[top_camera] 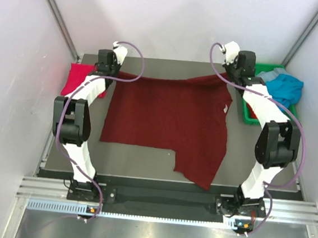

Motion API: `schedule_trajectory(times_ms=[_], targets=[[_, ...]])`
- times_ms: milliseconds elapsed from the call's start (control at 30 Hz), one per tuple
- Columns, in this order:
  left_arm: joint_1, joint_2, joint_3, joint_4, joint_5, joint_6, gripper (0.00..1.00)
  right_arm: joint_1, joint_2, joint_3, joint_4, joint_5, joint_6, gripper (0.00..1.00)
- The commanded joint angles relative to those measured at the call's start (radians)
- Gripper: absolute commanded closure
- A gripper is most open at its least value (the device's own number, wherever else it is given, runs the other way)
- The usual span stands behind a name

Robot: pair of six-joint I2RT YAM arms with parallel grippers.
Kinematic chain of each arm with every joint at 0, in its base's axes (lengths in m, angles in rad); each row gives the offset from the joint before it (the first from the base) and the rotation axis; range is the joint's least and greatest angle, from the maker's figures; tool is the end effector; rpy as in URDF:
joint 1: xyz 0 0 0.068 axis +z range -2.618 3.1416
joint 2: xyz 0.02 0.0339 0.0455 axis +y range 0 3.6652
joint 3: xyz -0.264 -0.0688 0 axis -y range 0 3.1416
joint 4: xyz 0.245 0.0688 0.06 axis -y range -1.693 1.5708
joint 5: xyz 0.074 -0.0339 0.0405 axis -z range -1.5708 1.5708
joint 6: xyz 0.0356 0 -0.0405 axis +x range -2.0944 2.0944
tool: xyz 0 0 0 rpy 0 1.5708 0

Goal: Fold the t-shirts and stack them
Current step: Fold the tshirt

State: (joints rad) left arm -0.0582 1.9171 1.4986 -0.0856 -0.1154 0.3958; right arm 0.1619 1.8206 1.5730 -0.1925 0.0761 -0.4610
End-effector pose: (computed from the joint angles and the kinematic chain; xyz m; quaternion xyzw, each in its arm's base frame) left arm 0.4531 -0.0223 0.2643 0.1649 0.8442 0.1342 0.4920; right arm 0.4313 0.0677 0.3208 -0.2392 0.8094 -0.1115 0.5246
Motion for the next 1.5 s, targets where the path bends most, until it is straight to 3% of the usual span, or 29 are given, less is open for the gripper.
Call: schedule_trajectory(times_ms=[0,400,867,1200,1233,1333,1467], targets=[[0.014,-0.076,-0.041,0.015,0.013,-0.021,1.00,0.013,-0.095,-0.039,-0.004,-0.018,-0.002,1.00],[0.012,-0.142,-0.133,-0.003,0.016,-0.054,1.00,0.014,-0.211,-0.151,-0.055,-0.029,-0.011,1.00],[0.012,-0.182,-0.248,-0.077,0.046,-0.132,1.00,0.016,-0.178,-0.245,-0.065,-0.041,0.004,1.00],[0.012,-0.109,-0.207,-0.155,0.048,-0.187,1.00,0.027,-0.106,-0.219,-0.151,-0.072,-0.010,1.00],[0.012,-0.106,-0.199,-0.173,0.040,-0.201,0.84,0.033,-0.101,-0.206,-0.178,-0.108,-0.013,0.92],[0.014,-0.119,-0.157,-0.209,-0.007,-0.251,0.55,0.036,-0.122,-0.177,-0.239,-0.114,0.004,0.60],[0.014,-0.156,-0.060,-0.238,-0.004,-0.291,0.47,0.034,-0.191,-0.125,-0.240,-0.145,0.015,0.49]])
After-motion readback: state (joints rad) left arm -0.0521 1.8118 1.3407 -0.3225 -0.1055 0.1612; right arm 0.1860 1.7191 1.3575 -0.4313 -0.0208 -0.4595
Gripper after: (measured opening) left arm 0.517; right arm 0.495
